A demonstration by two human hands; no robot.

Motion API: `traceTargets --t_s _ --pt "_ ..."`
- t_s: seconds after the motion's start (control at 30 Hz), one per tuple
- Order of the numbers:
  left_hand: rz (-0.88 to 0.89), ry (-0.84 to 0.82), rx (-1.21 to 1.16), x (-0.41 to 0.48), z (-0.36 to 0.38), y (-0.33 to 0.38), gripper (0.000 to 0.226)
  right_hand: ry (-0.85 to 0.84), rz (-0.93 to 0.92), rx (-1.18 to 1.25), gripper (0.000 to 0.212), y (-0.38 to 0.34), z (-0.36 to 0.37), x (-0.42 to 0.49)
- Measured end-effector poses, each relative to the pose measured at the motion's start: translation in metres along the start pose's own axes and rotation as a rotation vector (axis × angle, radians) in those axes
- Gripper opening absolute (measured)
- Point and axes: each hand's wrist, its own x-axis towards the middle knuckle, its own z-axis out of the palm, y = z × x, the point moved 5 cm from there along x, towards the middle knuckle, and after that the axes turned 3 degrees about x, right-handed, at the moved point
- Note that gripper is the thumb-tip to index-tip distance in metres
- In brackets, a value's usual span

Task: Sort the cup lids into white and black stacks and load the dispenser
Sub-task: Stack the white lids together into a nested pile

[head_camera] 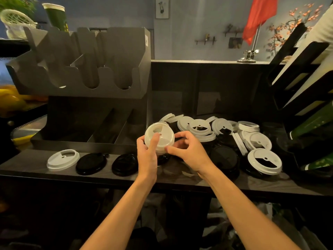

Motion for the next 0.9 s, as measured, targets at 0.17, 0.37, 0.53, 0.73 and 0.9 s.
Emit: traceTargets --t_s 0.17,0.37,0.53,0.73,0.9 --pt "0.006 0.018 0.023 0.001 -0.001 -0.001 0.042 -0.107 -0.144 -0.134 0.080 -0.011 0.001 0.000" --pt "0.020 0.004 0.007 0.001 0.000 0.000 0.063 -0.130 -0.336 -0.401 0.081 -0.017 0.004 0.003" --pt "0.007 -0.020 0.003 -0.001 0.002 -0.001 0.079 0.054 -0.309 -0.386 0.078 -0.010 0.008 0.002" --pt "-0.019 0.004 -0.008 0.001 -0.002 -0.003 0.067 -0.077 -0.193 -0.225 0.060 -0.014 0.013 0.007" --pt "0.020 -0.019 -0.029 -0.004 -0.001 0.005 0.078 -0.120 -0.038 0.059 0.034 -0.014 0.008 0.010"
